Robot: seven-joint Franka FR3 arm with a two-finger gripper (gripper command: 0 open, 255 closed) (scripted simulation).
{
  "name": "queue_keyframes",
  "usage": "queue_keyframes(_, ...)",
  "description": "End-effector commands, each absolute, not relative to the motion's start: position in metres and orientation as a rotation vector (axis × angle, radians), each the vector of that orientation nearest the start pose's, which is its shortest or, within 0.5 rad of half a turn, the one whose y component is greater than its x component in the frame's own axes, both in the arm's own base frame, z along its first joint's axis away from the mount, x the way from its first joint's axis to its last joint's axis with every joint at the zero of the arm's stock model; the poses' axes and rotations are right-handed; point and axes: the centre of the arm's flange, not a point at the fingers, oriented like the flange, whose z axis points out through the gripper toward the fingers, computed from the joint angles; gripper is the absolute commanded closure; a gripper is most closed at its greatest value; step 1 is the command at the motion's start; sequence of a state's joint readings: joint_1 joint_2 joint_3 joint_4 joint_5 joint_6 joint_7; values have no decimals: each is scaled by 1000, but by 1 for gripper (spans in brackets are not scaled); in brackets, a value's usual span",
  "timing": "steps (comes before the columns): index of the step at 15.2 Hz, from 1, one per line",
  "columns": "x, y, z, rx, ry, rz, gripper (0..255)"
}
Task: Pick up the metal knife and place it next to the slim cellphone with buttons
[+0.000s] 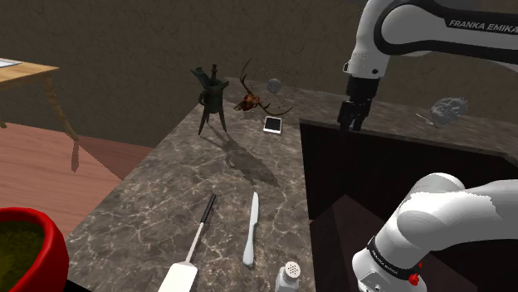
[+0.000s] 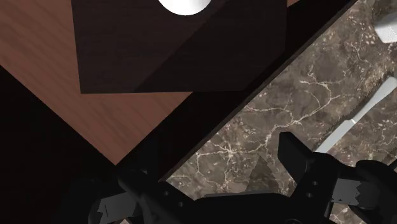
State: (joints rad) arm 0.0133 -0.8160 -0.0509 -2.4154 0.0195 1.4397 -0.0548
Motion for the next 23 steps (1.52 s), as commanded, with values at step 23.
queue_keyframes(23,279,236,418,-2963,941,45,0)
